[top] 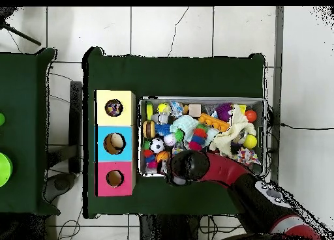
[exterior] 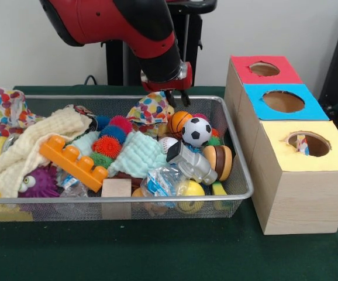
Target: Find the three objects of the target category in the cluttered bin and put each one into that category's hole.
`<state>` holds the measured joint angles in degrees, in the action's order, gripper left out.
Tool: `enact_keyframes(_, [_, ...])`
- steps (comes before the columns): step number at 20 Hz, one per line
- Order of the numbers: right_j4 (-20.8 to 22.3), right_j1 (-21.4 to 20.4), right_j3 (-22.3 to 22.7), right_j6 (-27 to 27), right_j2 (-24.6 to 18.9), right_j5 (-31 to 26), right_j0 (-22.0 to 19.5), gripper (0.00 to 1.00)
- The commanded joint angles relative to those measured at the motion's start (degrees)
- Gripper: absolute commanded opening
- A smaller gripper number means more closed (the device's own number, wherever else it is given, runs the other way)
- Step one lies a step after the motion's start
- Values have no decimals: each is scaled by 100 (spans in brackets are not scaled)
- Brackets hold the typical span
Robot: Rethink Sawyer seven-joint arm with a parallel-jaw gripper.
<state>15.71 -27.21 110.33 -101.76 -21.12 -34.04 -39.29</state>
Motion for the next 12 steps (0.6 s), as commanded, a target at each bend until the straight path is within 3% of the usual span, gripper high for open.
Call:
enact_keyframes(1, [239,441,-429,330,-113,-368,-63,100])
enact_keyframes(12, [235,388,-815,478,-95,-1024,91,100])
